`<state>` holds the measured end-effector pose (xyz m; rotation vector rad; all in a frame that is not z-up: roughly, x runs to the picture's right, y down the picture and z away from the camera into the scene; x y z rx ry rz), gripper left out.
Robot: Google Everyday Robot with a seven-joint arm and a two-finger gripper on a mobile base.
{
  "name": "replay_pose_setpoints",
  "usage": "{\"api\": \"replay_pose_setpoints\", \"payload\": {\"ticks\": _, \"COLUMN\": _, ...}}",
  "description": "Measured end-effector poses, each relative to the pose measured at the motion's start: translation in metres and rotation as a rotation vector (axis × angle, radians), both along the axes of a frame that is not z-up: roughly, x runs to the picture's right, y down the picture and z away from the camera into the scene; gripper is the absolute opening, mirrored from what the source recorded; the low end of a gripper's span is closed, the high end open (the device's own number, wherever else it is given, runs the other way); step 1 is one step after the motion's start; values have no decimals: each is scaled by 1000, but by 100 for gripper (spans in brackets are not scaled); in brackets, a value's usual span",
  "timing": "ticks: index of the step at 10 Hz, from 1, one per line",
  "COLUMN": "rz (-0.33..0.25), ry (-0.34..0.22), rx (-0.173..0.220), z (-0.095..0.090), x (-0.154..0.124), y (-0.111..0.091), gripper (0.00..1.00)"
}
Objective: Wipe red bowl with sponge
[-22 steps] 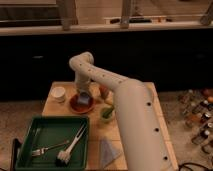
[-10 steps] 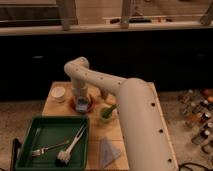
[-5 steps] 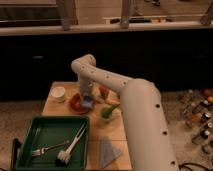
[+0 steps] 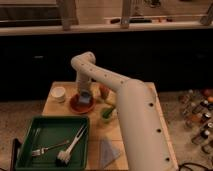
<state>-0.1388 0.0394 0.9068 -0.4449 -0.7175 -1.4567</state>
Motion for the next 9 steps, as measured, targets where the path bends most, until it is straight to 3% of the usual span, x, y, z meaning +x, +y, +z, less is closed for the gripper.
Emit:
{"api": "replay_pose_setpoints", "payload": {"ticks": 2, "rz": -19, "ry": -74, "rx": -16, "z": -4, "x": -15, "y": 6, "gripper": 0}}
{"api": "replay_pose_setpoints", "payload": {"ticks": 4, "rz": -26, "ry": -111, "rx": -34, "z": -10, "x": -18, "y": 12, "gripper": 0}}
{"api": "replay_pose_setpoints", "payload": {"ticks": 9, "rz": -9, "ry": -132, "rx": -55, "z": -28, "x": 3, "y": 14, "gripper": 0}}
